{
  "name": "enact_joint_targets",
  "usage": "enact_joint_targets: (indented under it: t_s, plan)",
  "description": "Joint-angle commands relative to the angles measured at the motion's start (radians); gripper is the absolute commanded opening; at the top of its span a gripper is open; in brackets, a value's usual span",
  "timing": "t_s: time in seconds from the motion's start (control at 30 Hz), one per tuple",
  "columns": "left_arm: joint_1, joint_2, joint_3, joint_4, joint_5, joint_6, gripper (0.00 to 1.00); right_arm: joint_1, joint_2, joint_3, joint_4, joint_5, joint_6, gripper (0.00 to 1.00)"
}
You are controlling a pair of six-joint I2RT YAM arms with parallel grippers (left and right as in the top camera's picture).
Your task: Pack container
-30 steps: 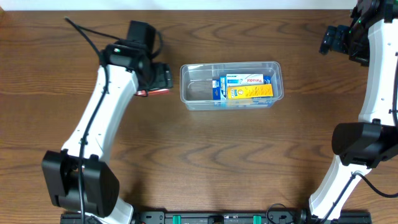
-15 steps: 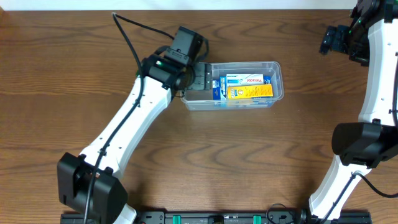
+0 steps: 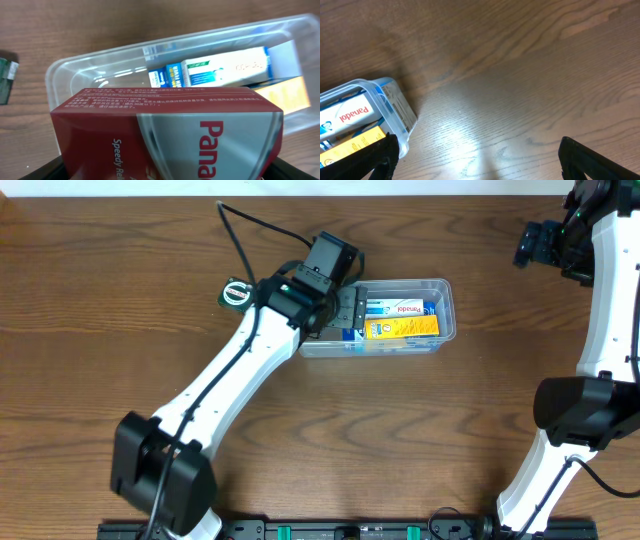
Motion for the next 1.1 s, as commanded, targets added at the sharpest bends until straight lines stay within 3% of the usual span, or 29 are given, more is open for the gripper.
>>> enact_joint_targets:
  t_s: [0.0, 1.07]
  plan:
    - [0.001, 0.039, 0.015, 0.003, -0.008, -0.014, 0.85, -0.001, -0.006, 0.012, 0.000, 0.007, 0.016, 0.99]
    - [0.002, 0.253, 0.011, -0.002, -0.016, -0.016, 0.85, -0.001, -0.006, 0.012, 0.000, 0.007, 0.016, 0.99]
